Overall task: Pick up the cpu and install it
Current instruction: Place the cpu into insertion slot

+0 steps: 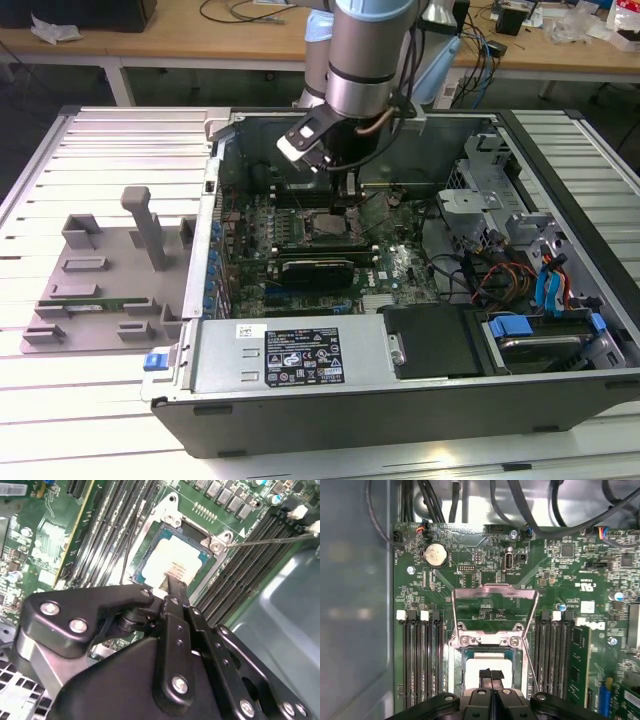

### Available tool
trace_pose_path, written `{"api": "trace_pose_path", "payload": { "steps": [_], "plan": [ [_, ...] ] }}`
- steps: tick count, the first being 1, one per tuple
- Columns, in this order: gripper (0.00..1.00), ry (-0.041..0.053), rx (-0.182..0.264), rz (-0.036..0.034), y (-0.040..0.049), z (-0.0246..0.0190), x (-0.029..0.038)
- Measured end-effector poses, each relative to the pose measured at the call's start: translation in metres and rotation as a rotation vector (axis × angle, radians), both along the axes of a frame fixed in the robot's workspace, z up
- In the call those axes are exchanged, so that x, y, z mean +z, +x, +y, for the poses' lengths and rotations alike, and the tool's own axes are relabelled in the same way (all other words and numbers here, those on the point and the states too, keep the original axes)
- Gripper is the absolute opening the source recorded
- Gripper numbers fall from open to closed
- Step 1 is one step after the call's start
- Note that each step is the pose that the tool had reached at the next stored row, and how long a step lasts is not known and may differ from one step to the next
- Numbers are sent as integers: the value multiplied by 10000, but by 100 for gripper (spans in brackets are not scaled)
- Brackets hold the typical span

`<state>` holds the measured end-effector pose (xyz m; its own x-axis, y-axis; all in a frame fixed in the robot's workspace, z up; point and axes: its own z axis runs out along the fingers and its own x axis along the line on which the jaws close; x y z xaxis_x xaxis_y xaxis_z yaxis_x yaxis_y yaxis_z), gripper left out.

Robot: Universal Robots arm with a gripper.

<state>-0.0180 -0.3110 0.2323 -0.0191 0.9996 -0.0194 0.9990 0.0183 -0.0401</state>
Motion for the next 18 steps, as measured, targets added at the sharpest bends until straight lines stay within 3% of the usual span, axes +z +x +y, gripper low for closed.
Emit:
{"api": "trace_pose_path", "payload": {
  "steps": [4,7,18],
  "plan": [
    [11,-15,0,0,0,0,70],
    [11,-34,-1,0,0,0,160],
    [11,-60,-1,0,0,0,350]
  ]
}}
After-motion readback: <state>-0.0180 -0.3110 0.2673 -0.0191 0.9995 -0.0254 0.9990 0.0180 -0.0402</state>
